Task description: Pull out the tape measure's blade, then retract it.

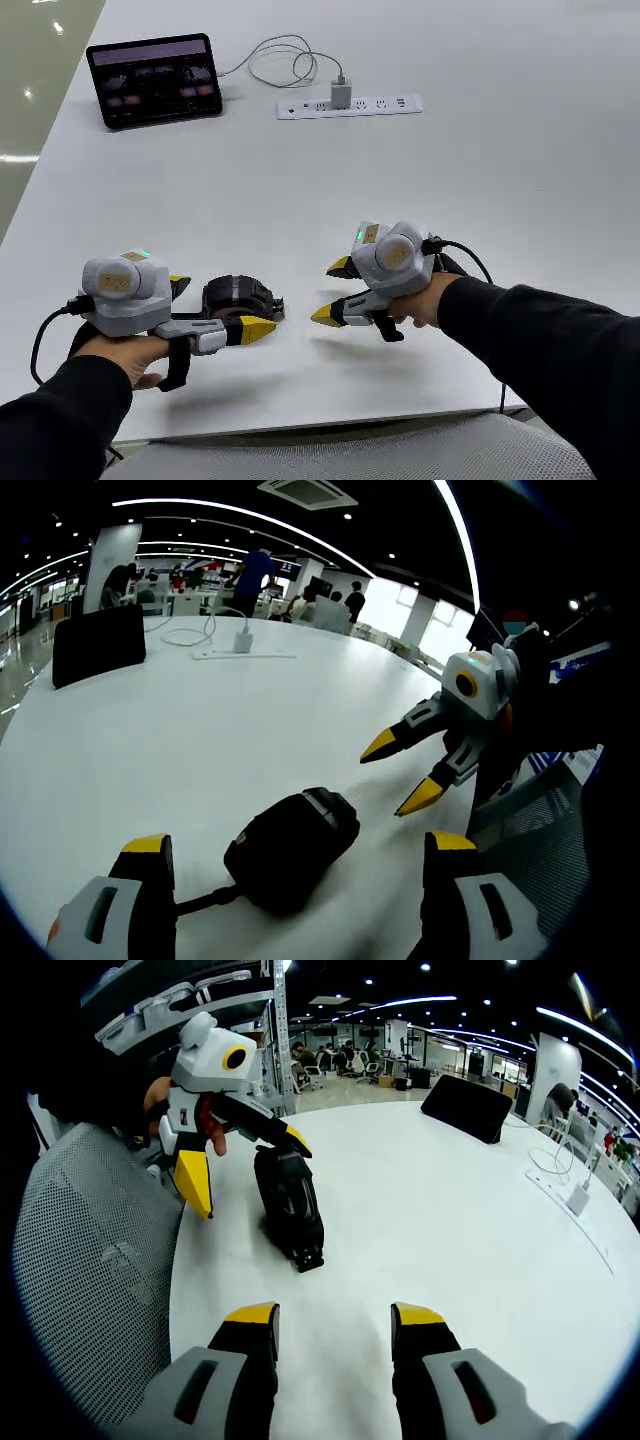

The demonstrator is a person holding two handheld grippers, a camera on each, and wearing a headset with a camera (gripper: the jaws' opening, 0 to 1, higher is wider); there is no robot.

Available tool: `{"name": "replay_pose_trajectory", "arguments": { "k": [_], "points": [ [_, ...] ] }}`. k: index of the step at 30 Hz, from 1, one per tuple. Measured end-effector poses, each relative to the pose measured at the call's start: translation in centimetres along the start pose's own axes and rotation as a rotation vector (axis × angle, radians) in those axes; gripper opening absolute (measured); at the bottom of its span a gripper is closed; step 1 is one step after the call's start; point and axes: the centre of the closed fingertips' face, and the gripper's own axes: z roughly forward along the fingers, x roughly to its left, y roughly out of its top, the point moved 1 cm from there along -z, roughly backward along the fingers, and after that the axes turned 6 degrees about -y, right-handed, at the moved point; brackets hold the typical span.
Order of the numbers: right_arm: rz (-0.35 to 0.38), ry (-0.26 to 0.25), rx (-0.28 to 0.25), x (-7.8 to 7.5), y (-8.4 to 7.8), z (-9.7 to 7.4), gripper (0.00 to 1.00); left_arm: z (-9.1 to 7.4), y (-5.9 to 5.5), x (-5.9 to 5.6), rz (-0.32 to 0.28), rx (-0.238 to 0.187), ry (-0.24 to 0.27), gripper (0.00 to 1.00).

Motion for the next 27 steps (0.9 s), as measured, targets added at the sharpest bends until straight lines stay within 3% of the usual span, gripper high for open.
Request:
{"name": "replay_pose_trajectory", "arguments": {
  "k": [3, 7, 15, 21, 27],
  "points": [
    [0.006, -0.002, 0.004, 0.1, -0.3, -0.3, 0.42, -0.1, 0.1, 0.0, 0.009, 0.001, -0.006, 1.0],
    [0.004, -0.009, -0.001, 0.1, -0.3, -0.8, 0.44, -0.1, -0.6, -0.2, 0.026, 0.052, -0.023, 1.0],
    [0.04, -0.044, -0.02, -0.1, -0.3, -2.4, 0.48, -0.7, -0.9, -0.3, 0.073, 0.051, -0.035, 1.0],
    [0.069, -0.078, -0.031, -0.8, -1.5, -4.7, 0.51, -2.3, 0.2, -0.9, 0.099, 0.013, -0.039, 1.0],
    [0.106, -0.126, -0.03, -1.5, -3.5, -6.7, 0.53, -3.3, -0.1, -0.3, 0.134, 0.021, -0.019, 1.0]
  ]
}}
